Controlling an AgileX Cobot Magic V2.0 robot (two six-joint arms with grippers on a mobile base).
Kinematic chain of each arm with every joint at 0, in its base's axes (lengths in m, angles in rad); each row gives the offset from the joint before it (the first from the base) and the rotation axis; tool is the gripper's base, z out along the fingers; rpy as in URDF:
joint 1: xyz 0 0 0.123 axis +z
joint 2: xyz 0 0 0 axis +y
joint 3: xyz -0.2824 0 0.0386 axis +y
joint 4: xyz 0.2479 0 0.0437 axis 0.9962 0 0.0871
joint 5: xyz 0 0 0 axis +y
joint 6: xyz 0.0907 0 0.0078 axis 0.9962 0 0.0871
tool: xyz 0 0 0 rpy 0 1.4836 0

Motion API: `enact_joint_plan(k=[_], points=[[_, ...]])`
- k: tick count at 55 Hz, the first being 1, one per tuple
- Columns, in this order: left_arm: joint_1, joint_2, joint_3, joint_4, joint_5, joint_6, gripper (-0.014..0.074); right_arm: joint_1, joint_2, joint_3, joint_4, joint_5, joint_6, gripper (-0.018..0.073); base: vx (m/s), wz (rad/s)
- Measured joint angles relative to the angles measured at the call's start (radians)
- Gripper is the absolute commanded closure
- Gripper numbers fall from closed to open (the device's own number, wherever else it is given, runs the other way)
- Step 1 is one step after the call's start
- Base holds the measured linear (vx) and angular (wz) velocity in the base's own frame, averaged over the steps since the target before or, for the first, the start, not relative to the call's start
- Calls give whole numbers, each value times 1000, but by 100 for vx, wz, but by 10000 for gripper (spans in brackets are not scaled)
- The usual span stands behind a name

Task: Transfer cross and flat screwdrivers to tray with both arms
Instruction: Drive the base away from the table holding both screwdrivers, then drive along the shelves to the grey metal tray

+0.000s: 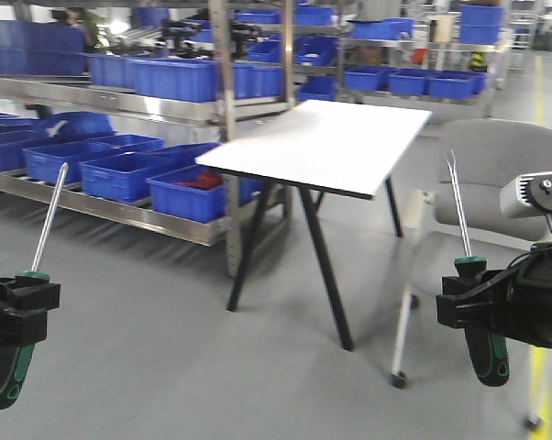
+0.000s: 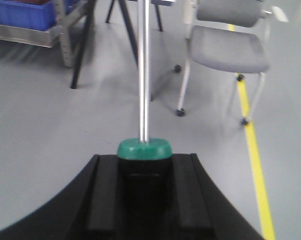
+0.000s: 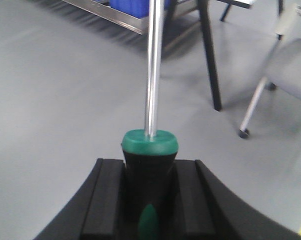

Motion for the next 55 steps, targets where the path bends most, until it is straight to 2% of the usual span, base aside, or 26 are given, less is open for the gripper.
enact_joint_plan(k=[55], points=[[0,0,0,0,-1,0,594,0,0,1,0,0,0,567,59,57]])
